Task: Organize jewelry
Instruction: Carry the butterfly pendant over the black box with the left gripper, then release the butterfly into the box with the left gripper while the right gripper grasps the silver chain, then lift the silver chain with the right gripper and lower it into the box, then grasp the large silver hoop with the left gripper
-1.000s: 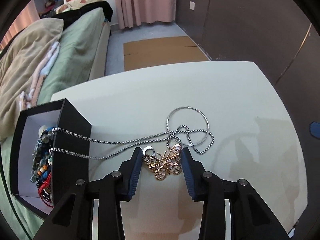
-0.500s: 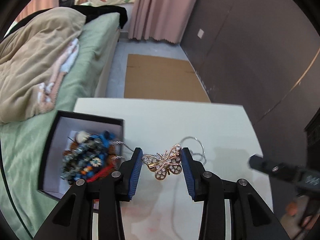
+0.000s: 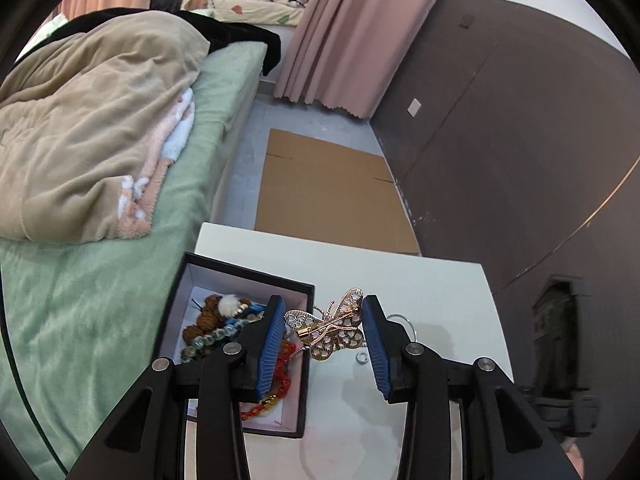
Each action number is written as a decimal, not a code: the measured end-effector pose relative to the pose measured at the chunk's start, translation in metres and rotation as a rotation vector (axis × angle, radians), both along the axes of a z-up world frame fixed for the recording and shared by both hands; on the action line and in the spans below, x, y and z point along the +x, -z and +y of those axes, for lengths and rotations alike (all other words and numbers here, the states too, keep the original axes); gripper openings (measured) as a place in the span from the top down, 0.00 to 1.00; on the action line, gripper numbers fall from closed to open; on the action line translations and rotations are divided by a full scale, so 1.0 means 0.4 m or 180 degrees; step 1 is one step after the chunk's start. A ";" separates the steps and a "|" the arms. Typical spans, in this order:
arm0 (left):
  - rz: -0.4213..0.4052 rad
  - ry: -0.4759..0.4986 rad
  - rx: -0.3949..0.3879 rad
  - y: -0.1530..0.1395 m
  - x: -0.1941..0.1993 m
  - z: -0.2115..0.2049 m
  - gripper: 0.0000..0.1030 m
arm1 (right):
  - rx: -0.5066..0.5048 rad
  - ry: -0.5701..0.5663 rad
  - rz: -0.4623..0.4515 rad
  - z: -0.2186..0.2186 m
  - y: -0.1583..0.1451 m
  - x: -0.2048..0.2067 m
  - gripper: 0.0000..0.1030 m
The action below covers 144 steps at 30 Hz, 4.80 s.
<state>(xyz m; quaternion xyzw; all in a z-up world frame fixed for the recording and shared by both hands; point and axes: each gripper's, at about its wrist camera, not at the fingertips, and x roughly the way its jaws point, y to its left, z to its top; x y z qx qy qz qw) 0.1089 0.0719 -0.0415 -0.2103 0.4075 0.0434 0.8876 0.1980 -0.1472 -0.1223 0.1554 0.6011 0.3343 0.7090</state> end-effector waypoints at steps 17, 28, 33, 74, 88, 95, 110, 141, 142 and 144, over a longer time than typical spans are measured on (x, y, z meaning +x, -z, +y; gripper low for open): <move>-0.0026 -0.0070 -0.0169 0.001 0.008 0.075 0.60 | -0.0241 0.0134 -0.0293 0.056 0.019 0.072 0.48; -0.0061 -0.0106 -0.0194 -0.009 -0.009 0.088 0.60 | -0.1084 0.0051 -0.0689 0.059 -0.006 0.036 0.48; -0.0081 -0.0143 -0.0217 -0.014 -0.019 0.098 0.60 | -0.1315 0.0017 -0.0768 0.058 0.001 0.027 0.51; 0.0088 -0.0210 -0.0183 -0.010 -0.122 0.128 0.60 | 0.0180 0.0056 -0.1198 0.031 -0.339 -0.095 0.96; 0.0041 -0.0239 -0.0624 -0.014 -0.142 0.181 0.28 | 0.0252 -0.0155 -0.1936 0.162 -0.683 -0.157 0.96; -0.0034 -0.0409 -0.0724 -0.024 -0.172 0.241 0.28 | 0.0164 -0.0203 -0.2022 0.236 -0.700 -0.148 0.96; -0.0104 -0.0582 -0.0800 -0.029 -0.205 0.304 0.28 | 0.0077 -0.0286 -0.1437 0.295 -0.436 -0.101 0.96; 0.0070 -0.0118 -0.0323 -0.011 -0.086 0.036 0.23 | -0.0016 0.0359 -0.0820 -0.114 -0.213 -0.083 0.34; 0.0084 -0.0067 -0.0305 -0.009 -0.078 0.017 0.23 | 0.0004 0.0394 -0.0793 -0.130 -0.211 -0.082 0.34; 0.0116 0.0020 -0.0258 -0.003 -0.062 -0.018 0.23 | 0.0017 0.0501 -0.0746 -0.162 -0.206 -0.077 0.34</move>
